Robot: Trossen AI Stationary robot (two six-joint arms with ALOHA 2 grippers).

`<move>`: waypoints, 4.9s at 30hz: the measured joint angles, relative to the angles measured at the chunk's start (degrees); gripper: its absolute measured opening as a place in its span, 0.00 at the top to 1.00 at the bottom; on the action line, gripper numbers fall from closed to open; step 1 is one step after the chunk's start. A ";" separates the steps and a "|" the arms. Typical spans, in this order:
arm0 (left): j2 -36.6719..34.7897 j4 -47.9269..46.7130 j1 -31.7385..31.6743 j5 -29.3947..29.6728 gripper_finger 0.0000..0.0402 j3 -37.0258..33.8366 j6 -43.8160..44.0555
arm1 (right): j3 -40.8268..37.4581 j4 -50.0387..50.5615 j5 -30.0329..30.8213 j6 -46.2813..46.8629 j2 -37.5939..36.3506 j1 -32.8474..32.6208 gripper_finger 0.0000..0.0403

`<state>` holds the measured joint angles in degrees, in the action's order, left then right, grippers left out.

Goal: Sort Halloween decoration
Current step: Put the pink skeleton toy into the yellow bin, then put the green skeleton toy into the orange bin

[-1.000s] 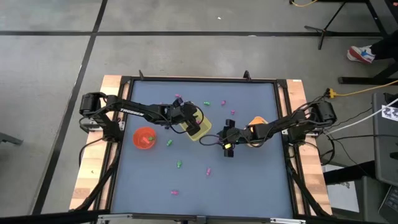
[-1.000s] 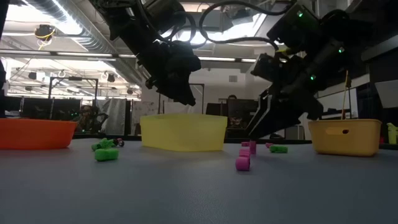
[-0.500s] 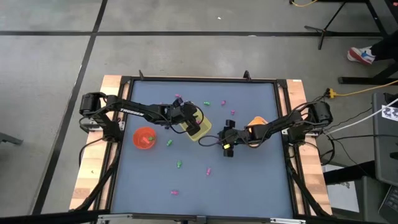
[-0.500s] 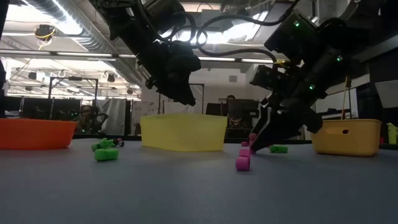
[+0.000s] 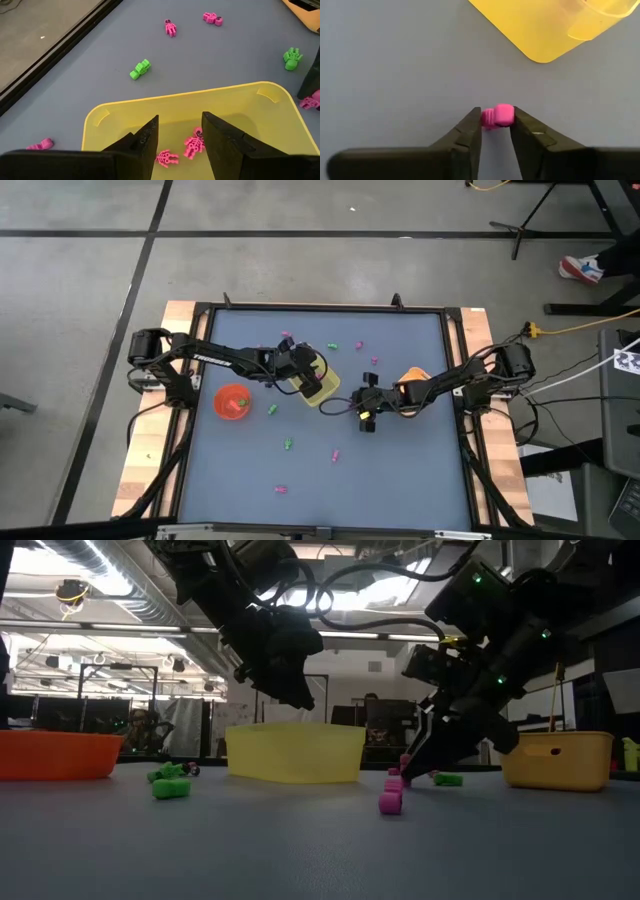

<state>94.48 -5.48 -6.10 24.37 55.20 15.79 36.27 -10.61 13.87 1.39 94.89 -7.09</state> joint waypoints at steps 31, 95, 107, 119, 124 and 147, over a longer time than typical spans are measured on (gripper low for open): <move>-37.47 -37.40 8.74 0.44 0.67 0.04 0.41 | 1.90 -0.32 1.07 -0.14 -0.02 -0.02 0.84; -42.86 -43.30 19.40 5.15 0.67 0.04 6.34 | 22.25 0.22 3.61 -27.36 -0.13 4.15 0.53; -42.86 -43.30 19.40 5.13 0.67 0.04 6.33 | 22.25 0.22 3.69 -27.26 -0.13 4.15 0.53; -42.86 -43.32 19.40 5.13 0.67 0.04 6.31 | 22.23 0.60 6.23 -27.17 -0.13 10.36 0.53; -42.86 -43.32 19.40 5.13 0.67 0.04 6.31 | 22.23 3.55 1.59 -27.13 -0.13 16.73 0.53; -42.86 -43.32 19.36 5.15 0.67 0.04 6.29 | 22.12 9.78 -25.38 -27.08 4.65 34.86 0.53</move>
<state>51.62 -48.80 13.26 29.52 55.24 22.09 58.39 -0.83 -11.51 -25.69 99.55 27.77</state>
